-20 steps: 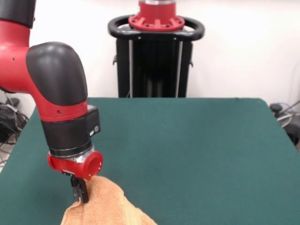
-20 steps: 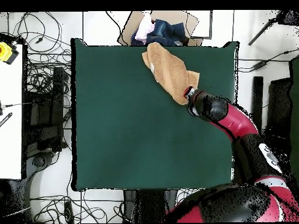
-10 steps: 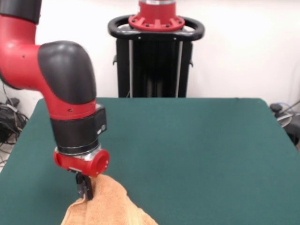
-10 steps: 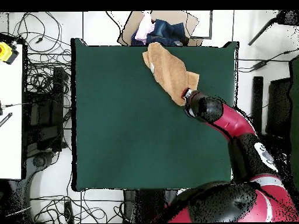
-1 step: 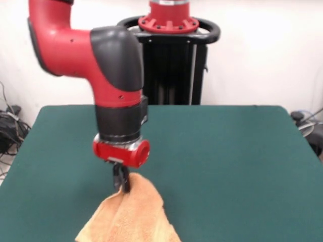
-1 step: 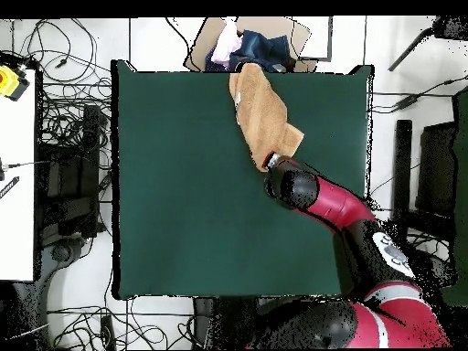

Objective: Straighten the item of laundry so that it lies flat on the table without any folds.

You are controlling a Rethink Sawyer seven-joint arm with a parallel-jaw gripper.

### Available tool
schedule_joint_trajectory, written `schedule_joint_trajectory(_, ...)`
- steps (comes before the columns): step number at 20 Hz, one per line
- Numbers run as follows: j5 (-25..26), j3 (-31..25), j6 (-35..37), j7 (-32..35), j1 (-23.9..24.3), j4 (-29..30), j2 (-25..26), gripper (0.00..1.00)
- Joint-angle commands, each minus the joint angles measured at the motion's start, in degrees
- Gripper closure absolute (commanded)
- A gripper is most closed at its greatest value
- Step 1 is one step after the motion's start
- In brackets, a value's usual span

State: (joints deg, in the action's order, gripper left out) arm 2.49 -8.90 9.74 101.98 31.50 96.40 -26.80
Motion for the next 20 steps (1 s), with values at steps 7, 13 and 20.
schedule_joint_trajectory(7,-0.7,0.6,-8.1,14.6,3.5,18.9,-1.8,1.00)
schedule_joint_trajectory(13,-1.9,0.6,-8.2,13.6,4.1,19.7,-2.1,1.00)
schedule_joint_trajectory(20,-4.1,0.3,-4.1,13.2,4.5,20.1,-5.0,1.00)
